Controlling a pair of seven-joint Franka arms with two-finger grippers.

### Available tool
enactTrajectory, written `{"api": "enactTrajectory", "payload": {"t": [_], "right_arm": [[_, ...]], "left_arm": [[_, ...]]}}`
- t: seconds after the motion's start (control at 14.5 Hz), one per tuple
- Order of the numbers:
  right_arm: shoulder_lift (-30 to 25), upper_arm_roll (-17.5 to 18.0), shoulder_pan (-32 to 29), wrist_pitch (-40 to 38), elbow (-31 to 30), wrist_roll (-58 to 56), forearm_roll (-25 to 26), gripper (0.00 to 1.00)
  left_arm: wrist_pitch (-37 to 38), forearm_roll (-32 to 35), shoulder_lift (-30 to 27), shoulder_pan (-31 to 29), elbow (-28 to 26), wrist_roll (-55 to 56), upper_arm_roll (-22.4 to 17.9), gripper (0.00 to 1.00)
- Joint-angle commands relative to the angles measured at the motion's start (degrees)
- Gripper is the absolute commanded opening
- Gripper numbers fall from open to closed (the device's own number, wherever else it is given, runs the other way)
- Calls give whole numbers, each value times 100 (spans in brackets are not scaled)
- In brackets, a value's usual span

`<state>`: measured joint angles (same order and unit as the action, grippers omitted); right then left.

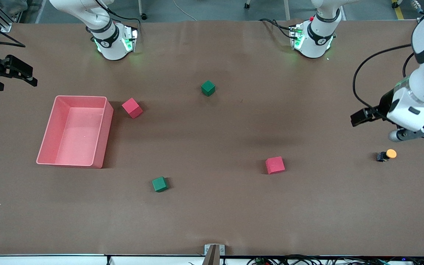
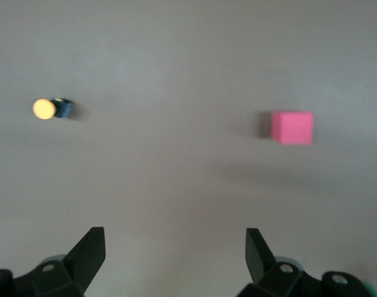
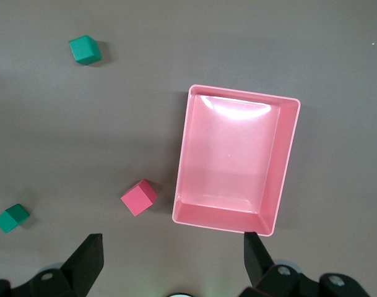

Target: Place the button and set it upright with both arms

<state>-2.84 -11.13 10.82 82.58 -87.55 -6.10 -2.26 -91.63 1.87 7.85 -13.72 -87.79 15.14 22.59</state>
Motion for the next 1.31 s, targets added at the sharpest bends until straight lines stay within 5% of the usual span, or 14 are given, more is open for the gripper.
{"api": "enactTrajectory", "payload": {"t": [0.0,0.34,0.69,1.24], "right_arm": [[2,32,-88,-75,36,-41,-90,100],[-15,32,-203,-40,45,-102,-55,100],[-15,32,-536,13,54,-111,-11,100],[-50,41,-589,373,1,-111,262,100]], "left_arm": [[295,-345,-432,27,-46,-529,-288,100],[322,-494,-889,1125,-264,-538,-1431,100],[313,-486,-1347,1354,-775,-880,-1783,100],[243,-310,-1664,1337,-942,-890,-1732,100]]}}
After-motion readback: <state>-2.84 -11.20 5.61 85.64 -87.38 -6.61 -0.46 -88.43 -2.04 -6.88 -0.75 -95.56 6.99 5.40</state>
